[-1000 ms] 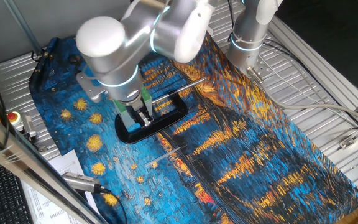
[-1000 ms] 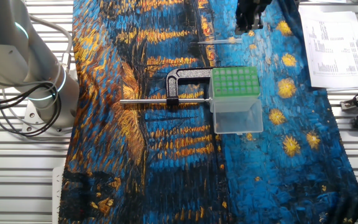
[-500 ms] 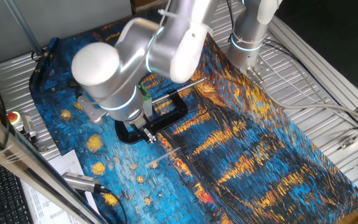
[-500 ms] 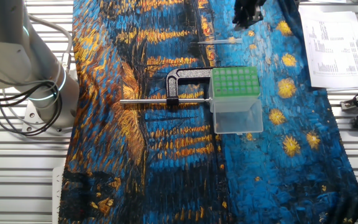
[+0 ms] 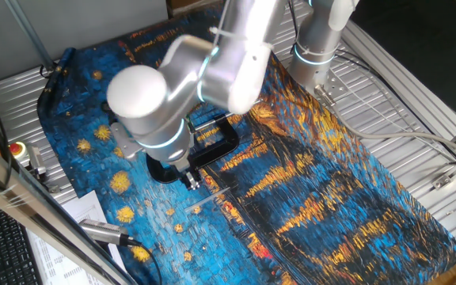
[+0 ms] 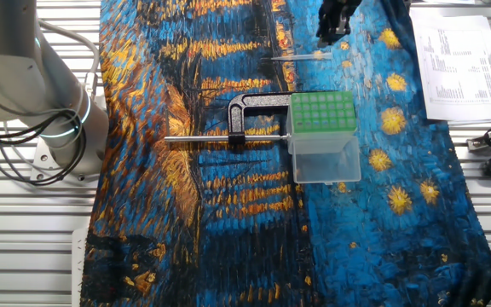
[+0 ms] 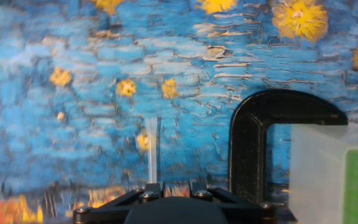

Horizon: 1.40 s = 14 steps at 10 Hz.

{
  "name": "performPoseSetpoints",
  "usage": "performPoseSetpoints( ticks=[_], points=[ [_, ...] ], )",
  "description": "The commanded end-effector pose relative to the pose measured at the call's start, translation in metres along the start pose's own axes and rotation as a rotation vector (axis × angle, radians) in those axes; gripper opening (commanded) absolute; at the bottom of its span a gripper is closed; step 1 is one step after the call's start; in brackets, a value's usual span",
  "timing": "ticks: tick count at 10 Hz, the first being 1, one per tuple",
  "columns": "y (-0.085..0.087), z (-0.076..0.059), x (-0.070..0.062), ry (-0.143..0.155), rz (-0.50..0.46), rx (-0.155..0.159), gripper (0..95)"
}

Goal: Insert a large pipette tip into the holder for large pipette tips

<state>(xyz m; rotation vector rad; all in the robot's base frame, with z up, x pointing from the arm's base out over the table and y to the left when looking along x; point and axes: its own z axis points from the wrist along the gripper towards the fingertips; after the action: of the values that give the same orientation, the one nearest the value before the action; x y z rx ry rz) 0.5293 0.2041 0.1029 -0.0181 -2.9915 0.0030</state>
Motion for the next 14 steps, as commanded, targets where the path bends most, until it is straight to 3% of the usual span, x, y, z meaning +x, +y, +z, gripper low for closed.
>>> performPoseSetpoints(
  ticks=[1,3,4,5,6,8,9,11,14],
  points=[
    [0.001,0.000,-0.001,0.028,0.026,0.003,19.0],
    [0.001,0.000,-0.001,0.093,-0.061,0.002,19.0],
    [0.001,0.000,-0.001,0.111,-0.073,-0.002,19.0],
    [0.001,0.000,-0.001,0.099,-0.079,-0.008,19.0],
    [0.009,0.006,0.000,0.064,-0.079,-0.006,19.0],
    [0.032,0.014,-0.001,0.025,-0.061,-0.004,19.0],
    [0.047,0.019,0.001,0.016,-0.044,0.001,38.0],
    [0.062,0.027,0.006,0.011,-0.031,0.011,38.0],
    [0.060,0.031,0.010,0.012,-0.026,0.021,38.0]
  ],
)
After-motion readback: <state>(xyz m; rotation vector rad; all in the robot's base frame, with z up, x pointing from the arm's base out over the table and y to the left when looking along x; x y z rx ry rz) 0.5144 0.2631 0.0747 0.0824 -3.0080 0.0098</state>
